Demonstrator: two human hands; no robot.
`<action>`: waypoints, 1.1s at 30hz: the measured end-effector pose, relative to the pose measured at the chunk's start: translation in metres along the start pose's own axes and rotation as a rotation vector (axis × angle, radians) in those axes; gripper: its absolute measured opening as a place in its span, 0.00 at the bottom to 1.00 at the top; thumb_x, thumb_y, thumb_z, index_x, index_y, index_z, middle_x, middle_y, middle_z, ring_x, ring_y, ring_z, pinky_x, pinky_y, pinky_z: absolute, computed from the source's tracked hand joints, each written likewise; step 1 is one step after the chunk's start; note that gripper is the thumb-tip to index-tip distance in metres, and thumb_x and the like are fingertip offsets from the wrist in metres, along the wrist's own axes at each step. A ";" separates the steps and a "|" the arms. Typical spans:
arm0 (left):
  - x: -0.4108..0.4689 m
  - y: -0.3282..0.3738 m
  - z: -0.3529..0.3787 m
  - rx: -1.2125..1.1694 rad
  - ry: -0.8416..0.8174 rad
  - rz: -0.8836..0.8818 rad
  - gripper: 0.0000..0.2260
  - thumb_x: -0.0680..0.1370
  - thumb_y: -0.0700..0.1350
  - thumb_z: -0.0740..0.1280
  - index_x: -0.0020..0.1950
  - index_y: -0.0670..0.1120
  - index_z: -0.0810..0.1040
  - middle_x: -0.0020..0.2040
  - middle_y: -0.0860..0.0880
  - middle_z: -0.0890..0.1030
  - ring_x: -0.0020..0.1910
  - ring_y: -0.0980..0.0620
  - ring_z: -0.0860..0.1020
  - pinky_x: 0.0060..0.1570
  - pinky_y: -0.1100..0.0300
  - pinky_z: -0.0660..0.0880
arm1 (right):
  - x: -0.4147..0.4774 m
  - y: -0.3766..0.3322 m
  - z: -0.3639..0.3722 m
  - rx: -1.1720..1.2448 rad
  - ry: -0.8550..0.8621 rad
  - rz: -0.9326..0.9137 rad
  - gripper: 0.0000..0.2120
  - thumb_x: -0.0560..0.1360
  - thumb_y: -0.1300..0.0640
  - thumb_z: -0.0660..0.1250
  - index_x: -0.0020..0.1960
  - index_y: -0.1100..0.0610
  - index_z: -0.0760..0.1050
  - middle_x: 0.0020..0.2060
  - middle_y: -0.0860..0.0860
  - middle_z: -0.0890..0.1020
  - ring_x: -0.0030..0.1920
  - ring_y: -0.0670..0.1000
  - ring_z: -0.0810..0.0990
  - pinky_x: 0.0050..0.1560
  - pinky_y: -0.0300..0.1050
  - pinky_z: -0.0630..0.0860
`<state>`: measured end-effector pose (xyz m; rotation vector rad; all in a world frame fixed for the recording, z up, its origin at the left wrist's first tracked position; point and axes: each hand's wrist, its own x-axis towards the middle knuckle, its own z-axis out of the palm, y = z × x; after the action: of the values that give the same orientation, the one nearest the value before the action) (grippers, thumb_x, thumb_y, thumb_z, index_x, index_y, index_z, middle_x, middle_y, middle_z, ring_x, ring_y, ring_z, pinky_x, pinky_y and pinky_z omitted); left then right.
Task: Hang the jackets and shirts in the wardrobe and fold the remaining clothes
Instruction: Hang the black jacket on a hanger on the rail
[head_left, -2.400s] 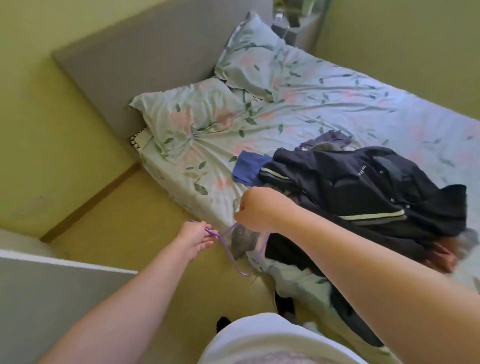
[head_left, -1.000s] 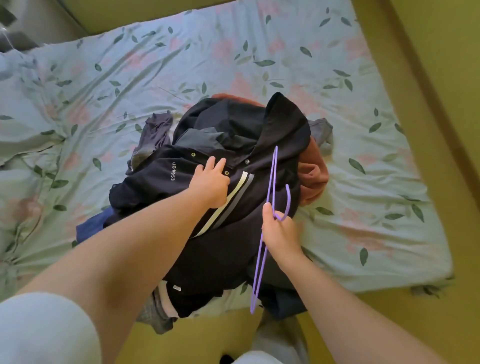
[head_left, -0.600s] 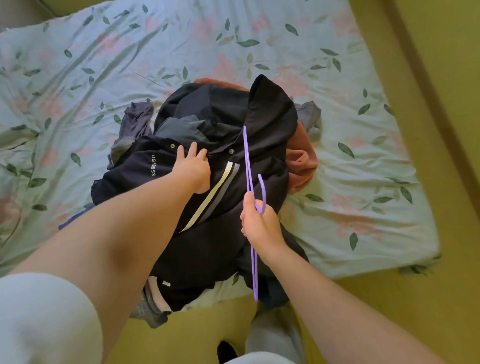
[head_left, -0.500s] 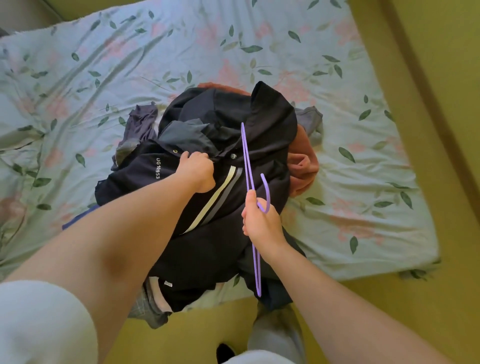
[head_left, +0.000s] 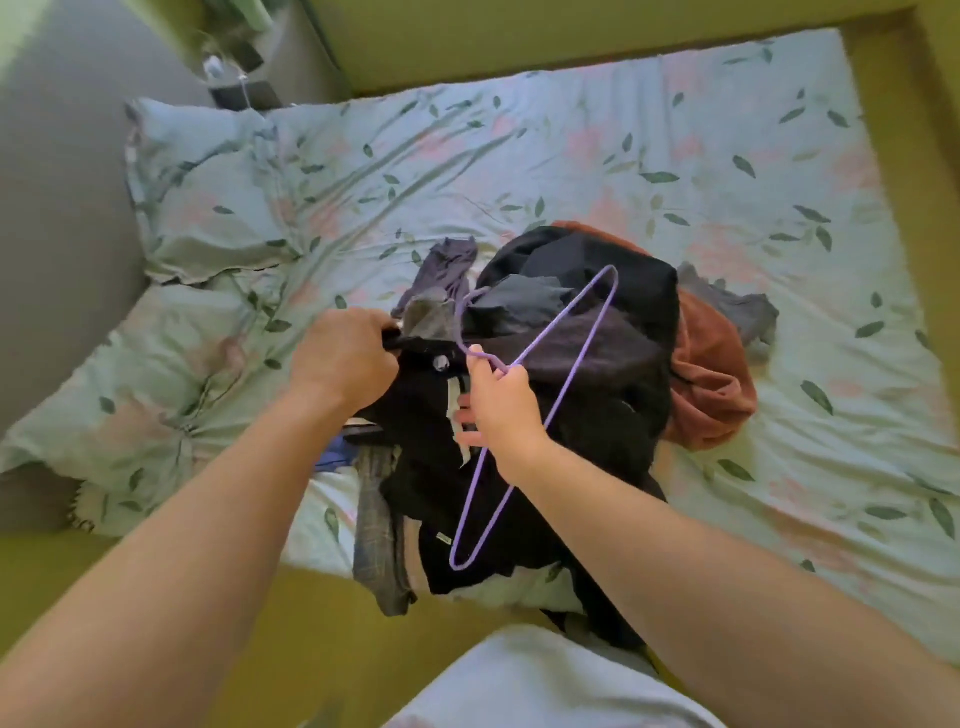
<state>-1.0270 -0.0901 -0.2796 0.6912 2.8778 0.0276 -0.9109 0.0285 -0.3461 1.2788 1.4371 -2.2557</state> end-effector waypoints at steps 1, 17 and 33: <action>-0.019 -0.018 -0.019 -0.053 0.036 -0.025 0.13 0.72 0.41 0.69 0.54 0.51 0.85 0.47 0.45 0.85 0.47 0.41 0.80 0.45 0.52 0.78 | -0.009 -0.004 0.023 0.015 -0.074 -0.004 0.30 0.78 0.36 0.63 0.71 0.54 0.65 0.59 0.57 0.79 0.47 0.54 0.85 0.37 0.52 0.85; -0.396 -0.179 -0.135 -0.866 0.279 -0.566 0.12 0.68 0.43 0.74 0.49 0.53 0.80 0.43 0.48 0.84 0.42 0.51 0.81 0.45 0.50 0.79 | -0.230 0.063 0.316 -0.292 -0.865 -0.135 0.17 0.63 0.69 0.62 0.47 0.53 0.65 0.42 0.56 0.72 0.41 0.57 0.75 0.29 0.43 0.74; -0.523 -0.244 -0.022 -0.749 0.317 -0.996 0.22 0.75 0.45 0.75 0.66 0.49 0.73 0.56 0.52 0.80 0.54 0.49 0.80 0.55 0.50 0.79 | -0.339 0.122 0.330 -0.695 -1.369 -0.435 0.15 0.68 0.74 0.55 0.40 0.55 0.70 0.26 0.46 0.75 0.27 0.45 0.79 0.29 0.38 0.75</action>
<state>-0.6829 -0.5437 -0.1829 -0.9236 2.7794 1.0505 -0.8218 -0.3967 -0.1221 -0.7466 1.5662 -1.7133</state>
